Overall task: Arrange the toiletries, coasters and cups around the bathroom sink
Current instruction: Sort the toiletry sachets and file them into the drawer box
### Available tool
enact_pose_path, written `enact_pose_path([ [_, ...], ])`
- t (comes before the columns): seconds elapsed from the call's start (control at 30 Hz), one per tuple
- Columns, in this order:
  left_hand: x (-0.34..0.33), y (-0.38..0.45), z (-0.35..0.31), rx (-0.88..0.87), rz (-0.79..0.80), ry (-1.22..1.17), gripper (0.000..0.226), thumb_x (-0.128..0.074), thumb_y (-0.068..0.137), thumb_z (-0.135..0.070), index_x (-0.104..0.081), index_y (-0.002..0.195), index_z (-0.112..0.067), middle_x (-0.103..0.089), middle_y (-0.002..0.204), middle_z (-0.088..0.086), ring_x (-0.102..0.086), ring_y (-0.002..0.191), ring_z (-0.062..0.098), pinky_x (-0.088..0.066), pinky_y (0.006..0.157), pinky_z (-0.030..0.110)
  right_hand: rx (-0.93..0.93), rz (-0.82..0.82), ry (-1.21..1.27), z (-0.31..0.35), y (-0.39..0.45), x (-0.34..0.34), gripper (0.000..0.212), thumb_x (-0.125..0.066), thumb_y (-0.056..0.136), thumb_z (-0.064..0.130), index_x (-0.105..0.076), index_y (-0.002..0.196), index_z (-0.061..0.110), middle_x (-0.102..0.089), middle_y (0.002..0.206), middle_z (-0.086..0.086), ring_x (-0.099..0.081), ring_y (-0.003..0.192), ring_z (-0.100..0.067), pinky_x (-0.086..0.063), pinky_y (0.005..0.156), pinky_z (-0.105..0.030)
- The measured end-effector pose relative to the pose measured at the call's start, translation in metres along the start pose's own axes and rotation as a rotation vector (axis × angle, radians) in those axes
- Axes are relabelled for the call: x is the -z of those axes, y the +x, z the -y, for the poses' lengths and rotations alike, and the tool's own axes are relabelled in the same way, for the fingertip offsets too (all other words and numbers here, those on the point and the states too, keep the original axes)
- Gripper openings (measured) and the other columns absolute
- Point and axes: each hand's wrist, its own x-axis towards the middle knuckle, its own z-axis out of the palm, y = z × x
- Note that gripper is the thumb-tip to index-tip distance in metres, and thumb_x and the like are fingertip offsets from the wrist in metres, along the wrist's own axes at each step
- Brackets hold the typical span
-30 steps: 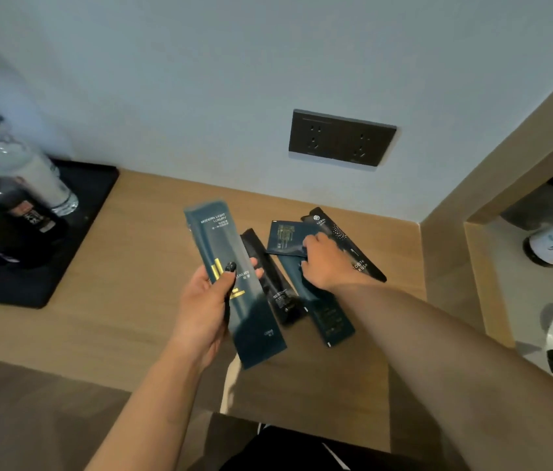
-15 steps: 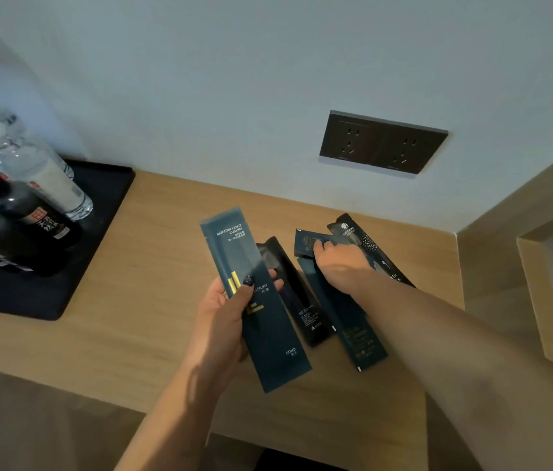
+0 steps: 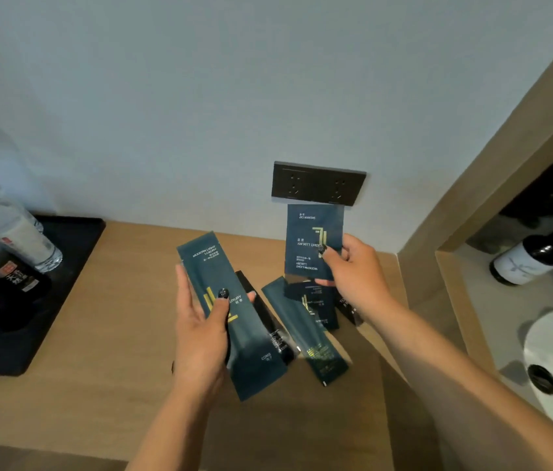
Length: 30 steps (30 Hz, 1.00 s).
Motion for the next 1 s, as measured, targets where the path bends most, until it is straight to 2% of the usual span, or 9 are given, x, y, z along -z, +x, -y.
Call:
enact_pose_path([
  [0.07, -0.011, -0.007, -0.003, -0.009, 0.051, 0.05, 0.061, -0.05, 0.097, -0.004, -0.049, 0.126, -0.057, -0.059, 0.135, -0.004, -0.064, 0.113, 0.024, -0.049, 0.096, 0.051, -0.026, 0.013, 0.129, 0.016, -0.025, 0.014, 0.02, -0.047, 0.098, 0.007, -0.061, 0.105, 0.02, -0.071, 0.101, 0.002, -0.07, 0.083, -0.008, -0.06, 0.063, -0.024],
  [0.13, -0.024, -0.016, -0.008, -0.01, 0.118, 0.135, 0.047, -0.048, 0.097, -0.002, -0.065, 0.113, -0.042, -0.067, 0.123, 0.002, -0.069, 0.102, 0.02, -0.052, 0.092, 0.045, -0.034, 0.037, 0.213, 0.029, -0.048, 0.026, 0.021, -0.049, 0.097, 0.007, -0.063, 0.104, 0.02, -0.074, 0.099, 0.0, -0.073, 0.083, -0.011, -0.061, 0.064, -0.027],
  [0.23, -0.044, -0.035, -0.018, -0.066, 0.176, 0.25, 0.035, -0.05, 0.096, -0.003, -0.071, 0.105, -0.031, -0.071, 0.11, 0.002, -0.07, 0.084, 0.004, -0.056, 0.071, 0.022, -0.027, 0.061, 0.284, 0.044, -0.079, 0.043, 0.018, -0.053, 0.096, 0.009, -0.066, 0.105, 0.017, -0.076, 0.097, -0.002, -0.073, 0.085, -0.015, -0.061, 0.064, -0.029],
  [0.3, -0.057, -0.05, -0.028, -0.117, 0.209, 0.276, 0.029, -0.053, 0.095, -0.009, -0.072, 0.103, -0.03, -0.073, 0.106, -0.004, -0.069, 0.085, 0.002, -0.052, 0.065, 0.016, -0.012, 0.046, 0.294, 0.051, -0.1, 0.054, 0.015, -0.056, 0.094, 0.011, -0.066, 0.103, 0.016, -0.077, 0.092, 0.0, -0.073, 0.08, -0.014, -0.058, 0.057, -0.025],
  [0.47, -0.085, -0.106, -0.051, -0.128, 0.342, 0.197, 0.028, -0.048, 0.098, -0.023, -0.075, 0.094, -0.014, -0.075, 0.098, 0.007, -0.068, 0.101, 0.03, -0.052, 0.091, 0.048, 0.064, 0.031, 0.287, 0.06, -0.15, 0.084, 0.013, -0.06, 0.091, 0.007, -0.067, 0.101, 0.011, -0.077, 0.089, -0.006, -0.073, 0.073, -0.016, -0.054, 0.054, -0.023],
  [0.63, -0.107, -0.175, -0.059, -0.2, 0.428, 0.155, 0.025, -0.055, 0.093, -0.024, -0.076, 0.084, -0.015, -0.075, 0.088, 0.012, -0.069, 0.078, 0.026, -0.053, 0.075, 0.042, 0.152, 0.009, 0.224, 0.061, -0.204, 0.127, 0.013, -0.061, 0.089, 0.002, -0.069, 0.096, 0.011, -0.077, 0.086, -0.005, -0.074, 0.078, -0.016, -0.058, 0.066, -0.025],
  [0.73, -0.122, -0.219, -0.05, -0.241, 0.475, 0.185, 0.019, -0.06, 0.089, -0.025, -0.077, 0.083, -0.02, -0.076, 0.084, 0.012, -0.07, 0.075, 0.032, -0.056, 0.072, 0.048, 0.177, -0.007, 0.182, 0.055, -0.244, 0.161, 0.014, -0.062, 0.088, 0.001, -0.069, 0.098, 0.007, -0.077, 0.088, -0.006, -0.074, 0.082, -0.018, -0.06, 0.072, -0.029],
  [0.9, -0.154, -0.303, -0.017, -0.242, 0.525, 0.182, 0.02, -0.061, 0.088, -0.027, -0.078, 0.078, -0.02, -0.076, 0.082, 0.011, -0.071, 0.079, 0.03, -0.055, 0.077, 0.046, 0.188, -0.079, 0.223, 0.033, -0.326, 0.224, 0.019, -0.063, 0.086, -0.002, -0.068, 0.1, 0.011, -0.077, 0.089, -0.006, -0.073, 0.08, -0.018, -0.057, 0.068, -0.028],
  [1.0, -0.174, -0.358, 0.005, -0.195, 0.581, 0.175, 0.023, -0.061, 0.089, -0.023, -0.078, 0.075, -0.019, -0.076, 0.079, 0.011, -0.07, 0.072, 0.025, -0.057, 0.071, 0.041, 0.184, -0.146, 0.208, 0.015, -0.379, 0.259, 0.026, -0.065, 0.083, -0.005, -0.068, 0.098, 0.016, -0.077, 0.088, -0.005, -0.073, 0.076, -0.016, -0.055, 0.06, -0.026],
])
